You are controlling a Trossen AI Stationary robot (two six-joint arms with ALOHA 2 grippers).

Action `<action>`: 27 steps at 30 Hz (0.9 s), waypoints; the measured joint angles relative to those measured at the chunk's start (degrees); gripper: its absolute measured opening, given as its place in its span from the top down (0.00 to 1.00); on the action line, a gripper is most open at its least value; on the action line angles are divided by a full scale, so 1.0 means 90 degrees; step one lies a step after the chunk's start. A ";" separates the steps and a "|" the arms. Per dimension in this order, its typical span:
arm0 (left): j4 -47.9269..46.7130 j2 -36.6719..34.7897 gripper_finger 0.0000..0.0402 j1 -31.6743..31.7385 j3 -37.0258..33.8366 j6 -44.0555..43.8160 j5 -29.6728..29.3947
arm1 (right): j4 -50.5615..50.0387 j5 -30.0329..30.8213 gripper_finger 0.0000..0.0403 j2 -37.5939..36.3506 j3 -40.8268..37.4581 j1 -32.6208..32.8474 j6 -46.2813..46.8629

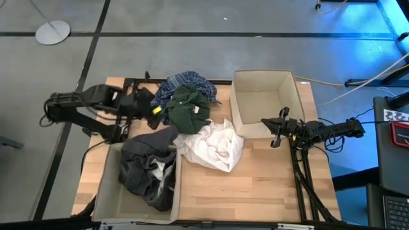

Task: Sort clothes
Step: Put the gray pants into the left brown laundry organizer

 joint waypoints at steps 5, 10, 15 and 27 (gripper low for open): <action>0.0117 0.0526 0.48 0.1001 -0.0056 0.0891 0.1856 | -0.0009 0.0020 0.97 0.0000 -0.0001 0.0000 -0.0152; 0.0550 0.1247 0.48 0.1520 -0.0078 0.1350 0.3329 | -0.0032 0.0020 0.97 0.0000 -0.0002 0.0000 -0.0173; 0.0529 0.1889 0.48 0.1615 -0.0073 0.1631 0.3385 | -0.0086 0.0018 0.97 0.0000 0.0000 0.0000 -0.0214; 0.0043 0.2965 0.48 0.1363 -0.0068 0.2084 0.3390 | -0.0185 0.0015 0.97 0.0000 0.0000 0.0000 -0.0326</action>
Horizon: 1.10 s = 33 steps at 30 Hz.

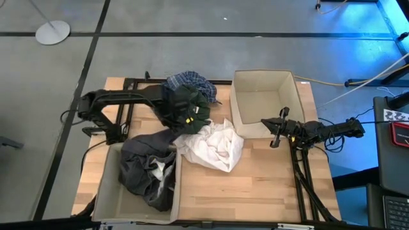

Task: Sort clothes
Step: Put the gray pants into the left brown laundry organizer

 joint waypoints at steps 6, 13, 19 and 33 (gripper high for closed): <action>-0.0243 0.0310 0.51 0.0005 0.0000 0.0344 0.0011 | -0.0002 0.0000 0.97 0.0000 0.0000 0.0000 0.0002; -0.0310 0.0324 0.72 0.0005 0.0000 0.0704 0.0044 | -0.0002 0.0000 0.97 0.0000 0.0000 0.0000 0.0005; -0.0376 0.0324 0.96 -0.0052 0.0000 0.1486 0.0007 | -0.0005 0.0012 0.97 0.0000 0.0000 0.0000 0.0002; -0.1050 -0.0610 0.98 -0.1215 0.1705 0.0565 -0.2203 | -0.0012 0.0080 0.97 -0.0002 0.0000 0.0000 -0.0016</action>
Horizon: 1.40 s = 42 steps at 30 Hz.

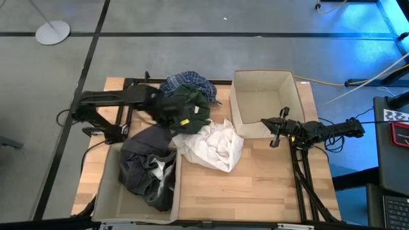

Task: Sort clothes
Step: Put the gray pants into the left brown laundry organizer

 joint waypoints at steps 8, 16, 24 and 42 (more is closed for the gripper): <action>0.0149 -0.1090 0.98 -0.1509 0.0279 -0.2304 -0.0122 | 0.0000 0.0114 0.97 0.0002 0.0000 0.0000 -0.0091; 0.0227 -0.1102 0.98 -0.3398 0.0275 -0.3834 -0.0905 | -0.0033 0.0114 0.97 0.0002 0.0002 0.0000 -0.0096; 0.0824 -0.1081 0.99 -0.5242 -0.0598 -0.6312 -0.1892 | -0.0034 0.0112 0.97 0.0001 0.0002 0.0000 -0.0089; 0.3611 -0.1079 0.94 -0.4917 -0.4571 -0.7074 -0.0370 | 0.0170 0.0146 0.97 0.0002 -0.0002 0.0000 -0.0130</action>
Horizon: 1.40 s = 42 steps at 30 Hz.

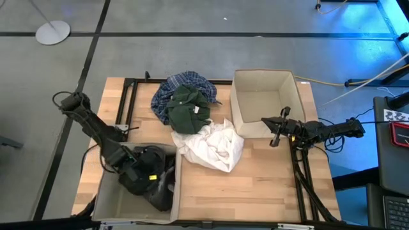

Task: Sort clothes
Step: Put the gray pants into the left brown laundry organizer, then put the green polo shirt into the left brown laundry organizer

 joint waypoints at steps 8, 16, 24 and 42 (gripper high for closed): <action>0.0991 -0.0005 0.86 0.0414 -0.0844 0.0761 0.0045 | -0.0017 0.0027 0.97 0.0000 0.0000 -0.0002 -0.0010; 0.1605 -0.0010 0.67 0.0735 -0.1316 0.0821 0.0782 | -0.0014 0.0068 0.97 0.0000 0.0000 0.0000 -0.0012; 0.1506 -0.0328 0.56 0.1345 -0.0980 0.1116 0.1845 | -0.0014 0.0076 0.97 0.0000 0.0000 -0.0001 -0.0015; 0.1668 -0.2758 0.55 0.2415 0.0589 0.4010 0.0331 | -0.0012 0.0082 0.97 0.0000 0.0002 -0.0002 -0.0015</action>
